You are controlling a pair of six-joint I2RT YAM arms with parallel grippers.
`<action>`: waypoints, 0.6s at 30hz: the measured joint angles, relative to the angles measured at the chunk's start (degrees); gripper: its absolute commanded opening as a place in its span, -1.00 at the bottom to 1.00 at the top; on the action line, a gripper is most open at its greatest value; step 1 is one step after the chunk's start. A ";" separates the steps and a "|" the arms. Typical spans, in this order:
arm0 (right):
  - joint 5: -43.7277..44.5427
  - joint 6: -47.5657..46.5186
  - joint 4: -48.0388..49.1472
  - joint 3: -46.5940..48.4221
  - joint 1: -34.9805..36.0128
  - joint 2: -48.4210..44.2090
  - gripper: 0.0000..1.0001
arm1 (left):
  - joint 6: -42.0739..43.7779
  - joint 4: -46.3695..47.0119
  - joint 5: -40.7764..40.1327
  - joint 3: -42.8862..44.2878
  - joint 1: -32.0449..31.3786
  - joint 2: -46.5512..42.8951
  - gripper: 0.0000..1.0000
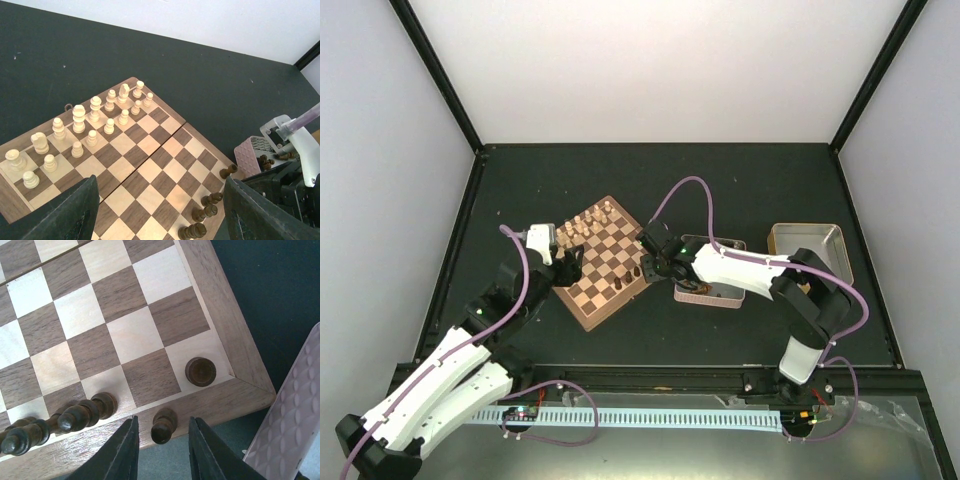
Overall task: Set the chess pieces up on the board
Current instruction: Pick up the chess piece from the storage box.
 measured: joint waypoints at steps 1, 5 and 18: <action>0.00 0.00 -0.04 0.00 0.00 0.02 -0.41 | 0.00 0.02 0.00 0.00 0.00 0.02 0.40; -0.04 -0.02 -0.09 0.07 0.00 0.07 -0.41 | 0.00 0.02 0.00 0.00 0.00 0.35 0.39; -0.26 -0.26 -0.15 0.92 0.00 2.01 -0.83 | 0.02 0.02 0.00 0.00 0.02 0.87 0.39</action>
